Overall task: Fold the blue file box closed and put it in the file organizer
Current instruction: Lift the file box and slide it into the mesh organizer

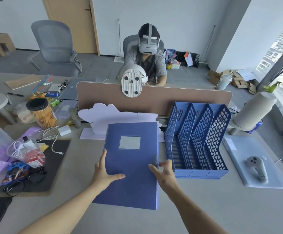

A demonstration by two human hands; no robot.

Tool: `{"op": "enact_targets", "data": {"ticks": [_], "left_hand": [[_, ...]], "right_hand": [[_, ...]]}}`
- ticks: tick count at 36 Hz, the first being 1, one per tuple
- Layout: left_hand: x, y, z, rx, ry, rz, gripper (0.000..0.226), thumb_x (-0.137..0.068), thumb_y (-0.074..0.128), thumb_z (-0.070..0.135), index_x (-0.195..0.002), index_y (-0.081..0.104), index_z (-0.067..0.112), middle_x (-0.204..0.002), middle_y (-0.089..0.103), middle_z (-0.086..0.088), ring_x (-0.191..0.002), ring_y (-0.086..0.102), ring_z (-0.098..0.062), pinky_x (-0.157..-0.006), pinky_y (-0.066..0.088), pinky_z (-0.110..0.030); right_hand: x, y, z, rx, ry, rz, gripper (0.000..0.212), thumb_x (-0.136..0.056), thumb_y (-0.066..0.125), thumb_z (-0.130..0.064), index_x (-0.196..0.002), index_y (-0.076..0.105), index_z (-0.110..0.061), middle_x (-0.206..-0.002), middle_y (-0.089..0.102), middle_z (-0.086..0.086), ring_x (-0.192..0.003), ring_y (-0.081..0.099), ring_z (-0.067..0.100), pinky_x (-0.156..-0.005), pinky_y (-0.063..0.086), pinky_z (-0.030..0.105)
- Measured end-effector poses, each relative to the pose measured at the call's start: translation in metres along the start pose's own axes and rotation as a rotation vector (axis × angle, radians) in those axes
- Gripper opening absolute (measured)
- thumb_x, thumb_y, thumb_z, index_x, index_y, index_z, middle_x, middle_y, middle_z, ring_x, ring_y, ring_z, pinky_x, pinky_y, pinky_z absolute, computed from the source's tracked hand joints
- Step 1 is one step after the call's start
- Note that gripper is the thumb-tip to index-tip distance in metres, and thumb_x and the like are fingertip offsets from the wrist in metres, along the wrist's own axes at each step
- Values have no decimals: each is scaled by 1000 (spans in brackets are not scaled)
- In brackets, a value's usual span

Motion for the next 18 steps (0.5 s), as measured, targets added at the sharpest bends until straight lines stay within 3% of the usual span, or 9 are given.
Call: {"op": "enact_targets", "data": {"ticks": [3,6,9,12,15,18], "left_hand": [[-8,-7,24,13,94,-36,133,-57,94,34,-151,2,49,-157,18,2,-143,21,-19,-107,32,-40],[-16,-10,54,3,188,-70,133,-57,94,35,-151,1,48,-159,16,7,-146,17,-17,-112,28,-41],[-21,-11,84,-16,284,-115,132,-57,93,37,-152,1,44,-158,15,14,-145,16,-10,-117,24,-41],[-20,-5,112,-9,346,-184,136,-53,92,45,-153,1,41,-150,13,24,-137,14,3,-118,23,-38],[-16,6,136,-16,401,-213,147,-35,83,74,-153,0,43,-149,16,21,-139,15,-1,-115,24,-36],[-12,22,152,-15,437,-259,146,-36,82,75,-153,-1,44,-152,14,23,-141,14,-2,-116,25,-39]], "right_hand": [[8,-16,-22,23,-92,41,51,-80,69,-45,-110,39,-16,-109,51,-3,-85,54,13,-62,40,25],[16,-37,-46,-40,-180,73,57,-74,73,-47,-113,37,-25,-114,56,-3,-95,60,17,-76,49,35],[23,-63,-67,-78,-219,65,68,-76,73,-43,-128,31,-29,-109,61,0,-86,63,14,-78,51,35],[31,-91,-88,-32,-263,75,82,-74,76,-42,-139,28,-26,-109,63,4,-96,66,19,-85,55,39],[42,-115,-103,36,-287,75,73,-75,77,-38,-135,39,-20,-110,61,4,-99,66,21,-82,58,42],[52,-140,-109,67,-252,119,68,-72,79,-35,-129,48,-14,-116,59,5,-98,65,23,-78,61,44]]}}
Point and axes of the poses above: each hand's wrist, its own x-axis away from the middle knuckle, its own y-axis out of the palm, z = x × y, the point moved 4 cm from there along -x, towards the middle knuckle
